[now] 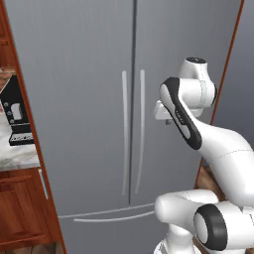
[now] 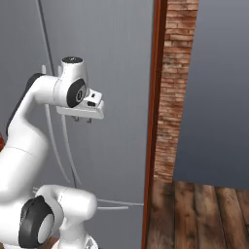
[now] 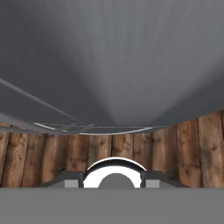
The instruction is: Navigate to the microwave.
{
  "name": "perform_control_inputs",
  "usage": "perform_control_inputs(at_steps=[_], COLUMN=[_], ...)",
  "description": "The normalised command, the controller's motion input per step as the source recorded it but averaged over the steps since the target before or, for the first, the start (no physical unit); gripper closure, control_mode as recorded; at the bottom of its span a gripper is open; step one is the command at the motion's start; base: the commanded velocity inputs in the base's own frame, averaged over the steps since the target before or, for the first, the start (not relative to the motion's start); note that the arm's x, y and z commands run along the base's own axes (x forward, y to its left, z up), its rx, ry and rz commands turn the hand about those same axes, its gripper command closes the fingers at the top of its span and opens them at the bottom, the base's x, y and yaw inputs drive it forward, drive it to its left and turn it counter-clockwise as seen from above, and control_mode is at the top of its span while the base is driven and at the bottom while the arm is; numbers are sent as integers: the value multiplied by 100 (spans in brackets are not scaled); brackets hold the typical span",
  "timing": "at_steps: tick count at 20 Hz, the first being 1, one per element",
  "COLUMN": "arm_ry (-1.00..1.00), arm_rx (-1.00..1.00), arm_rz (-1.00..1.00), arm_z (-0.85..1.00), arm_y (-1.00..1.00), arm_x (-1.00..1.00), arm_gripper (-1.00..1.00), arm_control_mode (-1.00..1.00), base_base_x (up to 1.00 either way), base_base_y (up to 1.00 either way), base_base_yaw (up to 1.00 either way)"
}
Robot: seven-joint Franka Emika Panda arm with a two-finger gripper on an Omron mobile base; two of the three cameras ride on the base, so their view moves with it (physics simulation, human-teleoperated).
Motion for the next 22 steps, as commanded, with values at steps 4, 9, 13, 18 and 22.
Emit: perform_control_inputs(at_steps=[4,9,13,18,22], arm_ry=[0,0,0,0,0], arm_rx=[0,0,0,0,0], arm_rz=[0,0,0,0,0], arm_z=[0,0,0,0,0], arm_y=[0,0,0,0,0], arm_x=[0,0,0,0,0], arm_gripper=[-100,-100,-100,-100,-100], arm_control_mode=[100,100,100,100,100], base_base_x=[-6,-37,-52,-47,-20], base_base_y=[0,0,0,0,1], base_base_yaw=[0,0,21,59,71])
